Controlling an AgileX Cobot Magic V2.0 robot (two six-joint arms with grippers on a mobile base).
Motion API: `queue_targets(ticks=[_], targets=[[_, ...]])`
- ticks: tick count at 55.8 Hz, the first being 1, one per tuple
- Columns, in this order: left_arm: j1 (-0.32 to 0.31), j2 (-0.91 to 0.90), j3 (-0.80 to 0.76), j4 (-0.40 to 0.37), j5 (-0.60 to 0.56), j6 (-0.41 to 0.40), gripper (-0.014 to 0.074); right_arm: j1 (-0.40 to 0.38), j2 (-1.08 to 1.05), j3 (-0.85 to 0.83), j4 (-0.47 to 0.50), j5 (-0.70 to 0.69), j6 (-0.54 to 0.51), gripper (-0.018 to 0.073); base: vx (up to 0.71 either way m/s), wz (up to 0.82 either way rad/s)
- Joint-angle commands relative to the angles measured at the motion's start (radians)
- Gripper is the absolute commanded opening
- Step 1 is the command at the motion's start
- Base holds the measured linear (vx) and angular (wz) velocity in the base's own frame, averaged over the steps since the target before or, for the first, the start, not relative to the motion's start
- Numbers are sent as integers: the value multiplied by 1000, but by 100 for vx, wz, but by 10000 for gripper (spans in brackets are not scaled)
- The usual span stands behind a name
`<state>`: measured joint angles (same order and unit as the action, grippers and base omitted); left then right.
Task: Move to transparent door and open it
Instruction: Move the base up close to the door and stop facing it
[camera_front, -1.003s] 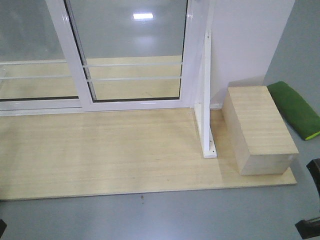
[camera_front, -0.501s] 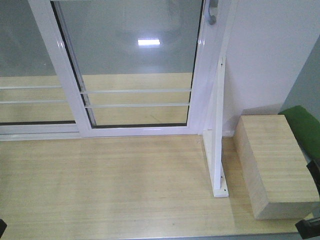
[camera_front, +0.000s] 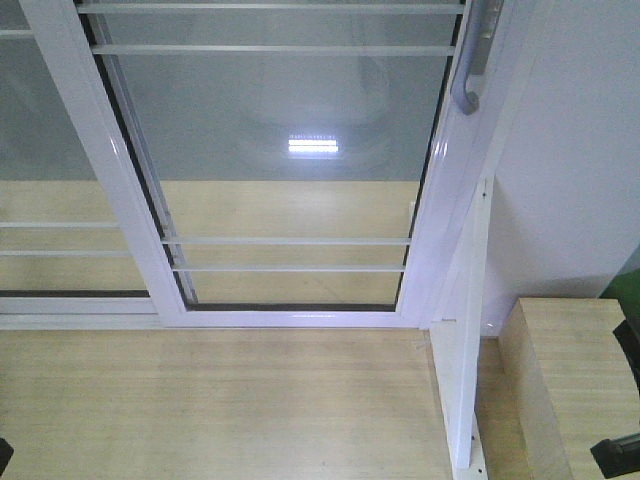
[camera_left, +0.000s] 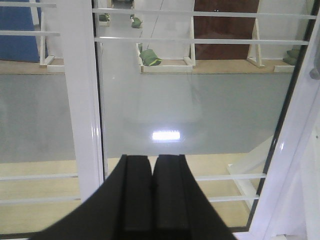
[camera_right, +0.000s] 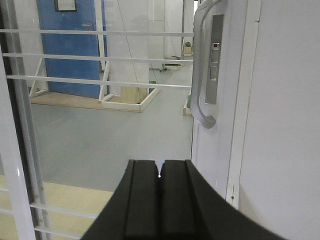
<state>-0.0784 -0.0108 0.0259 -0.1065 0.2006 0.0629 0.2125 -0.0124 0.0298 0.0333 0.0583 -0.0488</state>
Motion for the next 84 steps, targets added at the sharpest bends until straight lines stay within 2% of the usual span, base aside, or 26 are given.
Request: queue_targets(ticks=[1,34,84], targets=[[0,-14,-21,-12,-80,0,-6,-8,-12,3,-9,-86,-9,-9,34,6],[0,-14,-21,-12,-80,0,-6,-8,-12,3,-9,-86,-9,-9,21,3],[-1,-14,-21,-12,-80,0,-6,-6,-12,3,-9,-86,-9,-9,2,0]])
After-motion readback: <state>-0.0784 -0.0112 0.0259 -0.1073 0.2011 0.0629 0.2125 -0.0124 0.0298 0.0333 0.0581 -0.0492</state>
